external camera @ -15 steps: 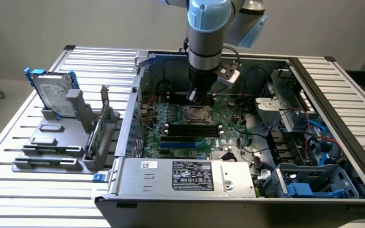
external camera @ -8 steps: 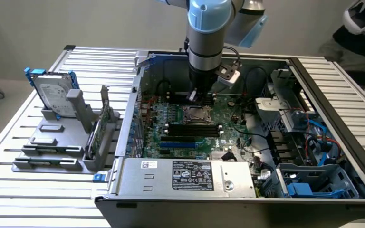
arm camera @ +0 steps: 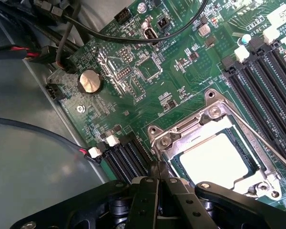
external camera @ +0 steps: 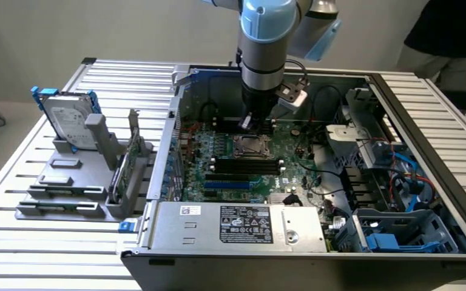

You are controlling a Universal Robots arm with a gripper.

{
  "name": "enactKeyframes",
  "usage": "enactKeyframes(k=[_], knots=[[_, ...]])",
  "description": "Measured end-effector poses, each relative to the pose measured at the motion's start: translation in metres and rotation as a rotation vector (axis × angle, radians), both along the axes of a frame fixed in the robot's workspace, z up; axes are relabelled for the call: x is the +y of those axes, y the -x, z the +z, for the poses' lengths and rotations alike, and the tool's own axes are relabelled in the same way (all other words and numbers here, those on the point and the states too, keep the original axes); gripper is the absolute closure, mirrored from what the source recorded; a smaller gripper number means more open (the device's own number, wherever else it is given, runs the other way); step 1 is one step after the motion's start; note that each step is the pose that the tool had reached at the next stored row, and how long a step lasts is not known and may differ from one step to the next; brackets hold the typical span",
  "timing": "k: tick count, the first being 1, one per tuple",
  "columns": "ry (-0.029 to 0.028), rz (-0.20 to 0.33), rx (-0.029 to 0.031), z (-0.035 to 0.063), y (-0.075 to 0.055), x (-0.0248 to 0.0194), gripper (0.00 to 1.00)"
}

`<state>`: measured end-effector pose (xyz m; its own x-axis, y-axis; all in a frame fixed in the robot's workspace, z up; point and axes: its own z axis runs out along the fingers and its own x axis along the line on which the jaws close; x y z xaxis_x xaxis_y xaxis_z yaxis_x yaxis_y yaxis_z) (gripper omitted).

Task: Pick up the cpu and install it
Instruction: 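Close the cpu cover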

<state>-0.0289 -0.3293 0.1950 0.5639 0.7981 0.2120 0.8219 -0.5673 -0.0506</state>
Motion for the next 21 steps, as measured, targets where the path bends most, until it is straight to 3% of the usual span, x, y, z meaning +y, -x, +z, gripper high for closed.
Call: enactKeyframes(k=[17,21], knots=[[-0.0138,-0.031,0.0013,0.0039,-0.0003,-0.0001,0.89],[-0.0144,-0.039,0.0046,0.0078,-0.0004,-0.0031,0.89]])
